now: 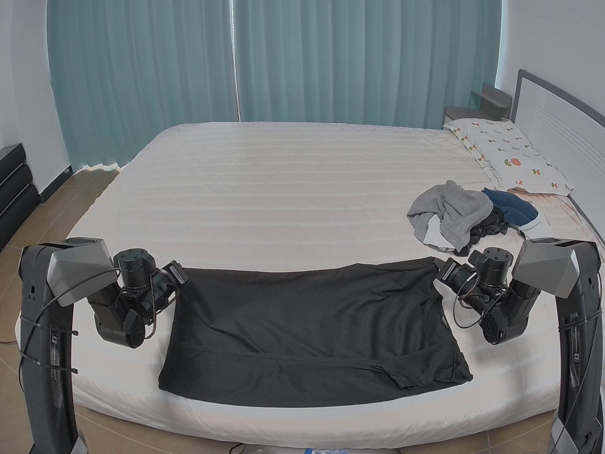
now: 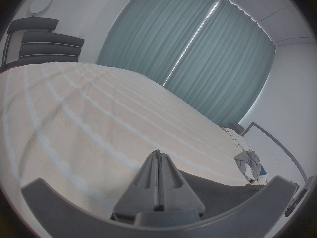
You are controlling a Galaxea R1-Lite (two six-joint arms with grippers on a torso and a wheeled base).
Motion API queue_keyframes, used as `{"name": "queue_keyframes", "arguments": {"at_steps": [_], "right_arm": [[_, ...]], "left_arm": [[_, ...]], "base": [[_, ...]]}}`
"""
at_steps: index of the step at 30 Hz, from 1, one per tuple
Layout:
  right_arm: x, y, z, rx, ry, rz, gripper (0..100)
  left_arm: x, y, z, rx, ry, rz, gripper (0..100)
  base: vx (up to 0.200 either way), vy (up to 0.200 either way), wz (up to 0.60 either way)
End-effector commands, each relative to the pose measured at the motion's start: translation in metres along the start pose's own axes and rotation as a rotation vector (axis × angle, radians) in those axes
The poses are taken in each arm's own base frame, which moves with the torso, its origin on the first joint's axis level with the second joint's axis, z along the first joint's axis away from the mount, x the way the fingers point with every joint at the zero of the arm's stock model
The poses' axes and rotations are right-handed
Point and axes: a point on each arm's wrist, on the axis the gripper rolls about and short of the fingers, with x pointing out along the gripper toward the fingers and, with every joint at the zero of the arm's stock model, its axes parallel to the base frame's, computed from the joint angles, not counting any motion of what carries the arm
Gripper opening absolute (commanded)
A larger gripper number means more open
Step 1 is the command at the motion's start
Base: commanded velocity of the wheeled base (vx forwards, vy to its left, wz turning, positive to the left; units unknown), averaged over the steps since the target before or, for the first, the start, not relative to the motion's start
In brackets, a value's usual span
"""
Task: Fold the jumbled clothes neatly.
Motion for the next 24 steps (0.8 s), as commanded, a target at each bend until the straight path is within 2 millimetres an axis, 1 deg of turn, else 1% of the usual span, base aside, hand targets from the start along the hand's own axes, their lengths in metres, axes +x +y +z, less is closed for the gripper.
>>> {"name": "queue_keyframes", "arguments": {"at_steps": [1,2,4,6,7,9,11,12,14,15,16,18,20,21,24], "right_arm": [[-0.012,0.001,0.001,0.004,0.032,0.006,0],[-0.012,0.001,0.001,0.004,0.032,0.006,0],[-0.025,0.0,0.003,0.011,0.076,0.021,0],[-0.03,-0.001,0.004,0.015,0.091,0.024,0],[-0.036,-0.002,0.004,0.017,0.108,0.027,0],[-0.041,-0.005,0.002,0.021,0.125,0.027,0],[-0.052,-0.009,0.0,0.023,0.168,0.032,0],[-0.053,-0.01,0.0,0.025,0.176,0.033,0],[-0.063,-0.014,-0.003,0.034,0.211,0.035,0],[-0.063,-0.014,-0.003,0.034,0.211,0.035,0],[-0.071,-0.017,-0.004,0.026,0.226,0.043,0],[-0.079,-0.021,-0.008,0.008,0.248,0.043,0],[-0.082,-0.022,-0.008,-0.002,0.255,0.046,0],[-0.089,-0.025,-0.009,-0.006,0.267,0.055,0],[-0.098,-0.028,-0.009,0.003,0.286,0.051,0]], "left_arm": [[-0.011,0.004,0.002,0.003,0.033,-0.006,0],[-0.011,0.004,0.002,0.003,0.033,-0.006,0],[-0.025,0.005,0.007,0.017,0.081,-0.049,0],[-0.031,0.007,0.007,0.036,0.106,-0.069,0],[-0.037,0.011,0.008,0.063,0.133,-0.086,0],[-0.042,0.014,0.007,0.092,0.155,-0.101,0],[-0.051,0.02,0.003,0.149,0.205,-0.123,0],[-0.052,0.02,0.002,0.159,0.212,-0.127,0],[-0.057,0.023,-0.003,0.205,0.239,-0.138,0],[-0.057,0.023,-0.003,0.205,0.239,-0.138,0],[-0.061,0.025,-0.006,0.241,0.254,-0.138,0],[-0.063,0.026,-0.008,0.263,0.267,-0.142,0],[-0.065,0.027,-0.008,0.27,0.272,-0.146,0],[-0.071,0.03,-0.006,0.292,0.286,-0.163,0],[-0.082,0.033,-0.002,0.324,0.306,-0.206,0]], "base": [[0.0,0.0,0.0],[0.0,0.0,0.0],[0.0,0.0,0.0],[0.0,0.0,0.0],[0.0,0.0,0.0],[0.0,0.0,0.0],[0.0,0.0,0.0],[0.0,0.0,0.0],[0.0,0.0,0.0],[0.0,0.0,0.0],[0.0,0.0,0.0],[0.0,0.0,0.0],[0.0,0.0,0.0],[0.0,0.0,0.0],[0.0,0.0,0.0]]}}
